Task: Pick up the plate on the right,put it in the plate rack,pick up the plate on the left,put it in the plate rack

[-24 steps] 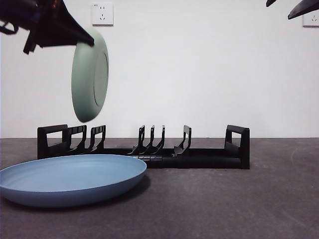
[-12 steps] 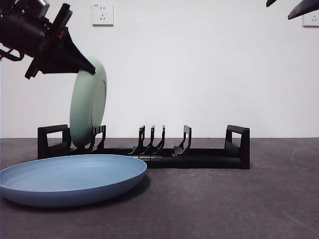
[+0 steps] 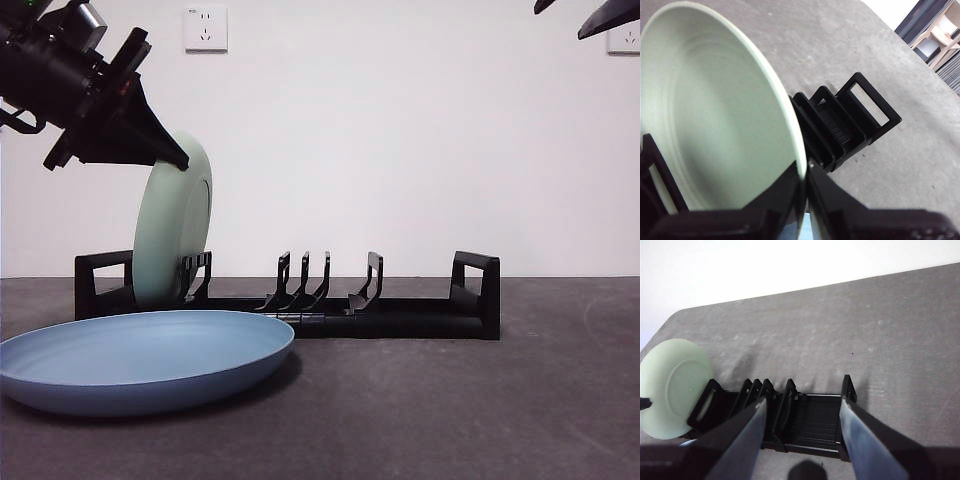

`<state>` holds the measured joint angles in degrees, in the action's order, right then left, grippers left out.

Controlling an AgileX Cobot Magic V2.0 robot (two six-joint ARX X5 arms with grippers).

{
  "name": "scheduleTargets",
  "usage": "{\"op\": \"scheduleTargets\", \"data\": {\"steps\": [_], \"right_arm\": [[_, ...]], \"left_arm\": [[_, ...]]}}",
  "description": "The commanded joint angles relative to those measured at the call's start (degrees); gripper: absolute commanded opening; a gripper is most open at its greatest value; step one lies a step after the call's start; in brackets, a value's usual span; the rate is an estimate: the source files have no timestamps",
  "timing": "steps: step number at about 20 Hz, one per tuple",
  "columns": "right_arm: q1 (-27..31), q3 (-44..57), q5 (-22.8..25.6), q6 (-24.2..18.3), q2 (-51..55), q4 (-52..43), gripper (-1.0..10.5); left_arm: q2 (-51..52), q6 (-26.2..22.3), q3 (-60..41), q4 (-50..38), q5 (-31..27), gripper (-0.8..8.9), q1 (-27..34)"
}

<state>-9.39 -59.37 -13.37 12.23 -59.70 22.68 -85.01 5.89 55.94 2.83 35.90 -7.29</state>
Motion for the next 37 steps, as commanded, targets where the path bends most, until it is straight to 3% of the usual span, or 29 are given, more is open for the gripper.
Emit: {"op": "scheduleTargets", "data": {"steps": [1, 5, 6, 15, 21, 25, 30, 35, 37], "right_arm": [[-0.1, -0.2, 0.0, 0.4, -0.3, -0.3, 2.5], [-0.5, -0.2, -0.2, 0.9, -0.7, 0.1, 2.5], [-0.7, -0.2, -0.3, 1.0, -0.8, 0.4, 2.5], [-5.4, -0.2, -9.1, 1.0, -4.5, 1.3, 2.5], [-12.3, -0.2, -10.7, 0.7, -10.9, 1.4, 2.5], [-19.0, -0.2, -10.8, 0.7, -19.0, 1.4, 2.5], [-24.6, -0.2, -10.7, 0.2, -30.5, -1.8, 2.5], [-25.7, -0.2, -10.9, 2.7, -39.6, -7.5, 2.5], [-25.7, -0.2, -13.4, 3.2, -42.6, -8.9, 2.5]], "left_arm": [[-0.4, -1.6, -0.1, 0.7, -2.9, 0.15, 0.5], [-0.4, -1.1, -0.1, 0.7, -2.9, 2.72, 0.5], [-0.3, -0.9, -0.1, 0.9, -2.9, 2.91, 0.5], [5.2, -1.5, 0.5, 6.3, -2.5, 2.92, 0.1], [15.6, -1.7, 0.5, 8.4, -2.6, 2.92, 0.1], [28.0, -6.4, 0.5, 11.8, -3.5, 2.92, -0.7], [39.9, -11.4, 0.6, 18.9, -12.9, 2.92, -5.0], [42.9, -13.5, 0.6, 24.5, -18.4, 2.91, -10.1], [42.9, -13.5, 0.6, 26.2, -19.7, 2.91, -11.6]]}}
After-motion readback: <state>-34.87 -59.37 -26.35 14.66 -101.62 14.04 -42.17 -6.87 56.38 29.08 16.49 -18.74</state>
